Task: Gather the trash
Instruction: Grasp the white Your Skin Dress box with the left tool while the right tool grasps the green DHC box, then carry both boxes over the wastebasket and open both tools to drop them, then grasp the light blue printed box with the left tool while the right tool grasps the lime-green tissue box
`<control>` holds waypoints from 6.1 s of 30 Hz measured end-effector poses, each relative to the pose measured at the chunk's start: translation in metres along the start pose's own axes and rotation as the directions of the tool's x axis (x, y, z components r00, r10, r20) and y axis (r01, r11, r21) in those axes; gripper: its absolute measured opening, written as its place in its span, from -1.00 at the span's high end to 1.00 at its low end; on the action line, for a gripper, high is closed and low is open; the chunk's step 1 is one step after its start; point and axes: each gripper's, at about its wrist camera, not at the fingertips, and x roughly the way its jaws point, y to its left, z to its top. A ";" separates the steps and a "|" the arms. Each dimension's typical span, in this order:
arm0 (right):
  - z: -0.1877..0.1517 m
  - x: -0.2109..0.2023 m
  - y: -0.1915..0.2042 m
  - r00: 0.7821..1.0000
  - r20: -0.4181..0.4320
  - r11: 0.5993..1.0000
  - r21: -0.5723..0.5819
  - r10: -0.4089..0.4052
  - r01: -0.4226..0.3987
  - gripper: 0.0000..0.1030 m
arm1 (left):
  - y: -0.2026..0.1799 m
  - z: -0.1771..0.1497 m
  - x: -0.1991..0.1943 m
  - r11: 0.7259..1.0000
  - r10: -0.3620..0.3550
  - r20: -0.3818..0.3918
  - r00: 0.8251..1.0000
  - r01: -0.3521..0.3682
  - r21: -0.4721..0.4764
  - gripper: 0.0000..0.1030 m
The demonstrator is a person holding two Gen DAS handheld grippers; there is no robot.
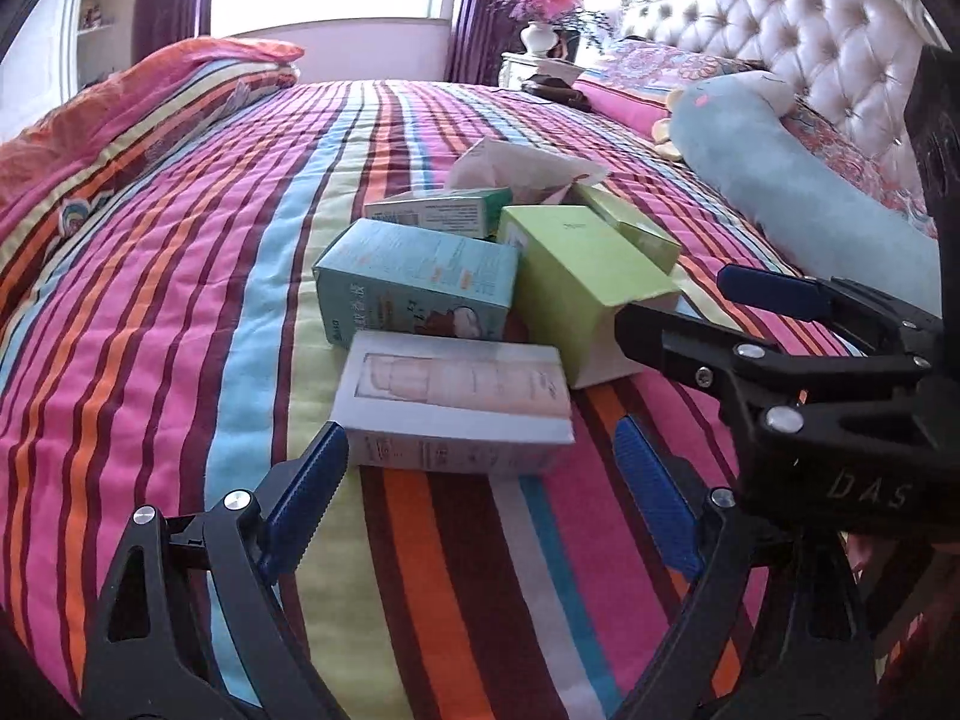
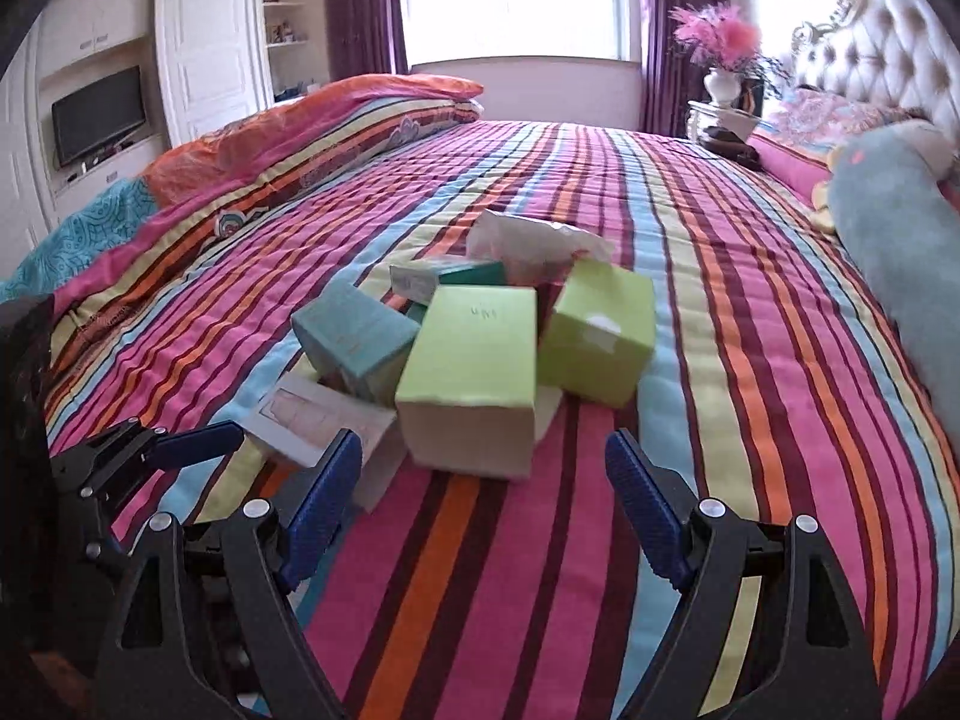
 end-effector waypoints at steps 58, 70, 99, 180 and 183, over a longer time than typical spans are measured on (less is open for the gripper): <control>-0.003 0.060 -0.012 0.988 -0.018 0.972 0.185 0.153 -0.147 -0.11 | 0.025 0.009 0.029 0.999 -0.034 -0.074 0.997 0.037 0.033 -0.62; -0.101 -0.093 0.022 0.986 0.115 0.968 0.205 0.123 -0.145 -0.11 | 0.019 -0.103 -0.127 0.988 -0.146 0.011 0.989 0.145 0.047 -0.62; -0.400 -0.116 0.195 0.787 -0.526 0.930 0.330 0.323 -0.161 -0.11 | -0.025 -0.451 -0.123 0.978 -0.029 -0.671 0.740 0.160 0.134 -0.64; 0.044 0.090 -0.070 0.999 0.010 0.952 0.305 -0.036 0.031 -0.58 | 0.030 0.053 0.053 0.991 -0.054 0.009 0.998 0.053 0.122 -0.87; 0.048 0.099 -0.072 1.000 -0.018 0.954 0.299 -0.018 0.022 -0.58 | 0.022 0.056 0.062 0.988 -0.022 -0.013 1.000 0.024 0.153 -0.87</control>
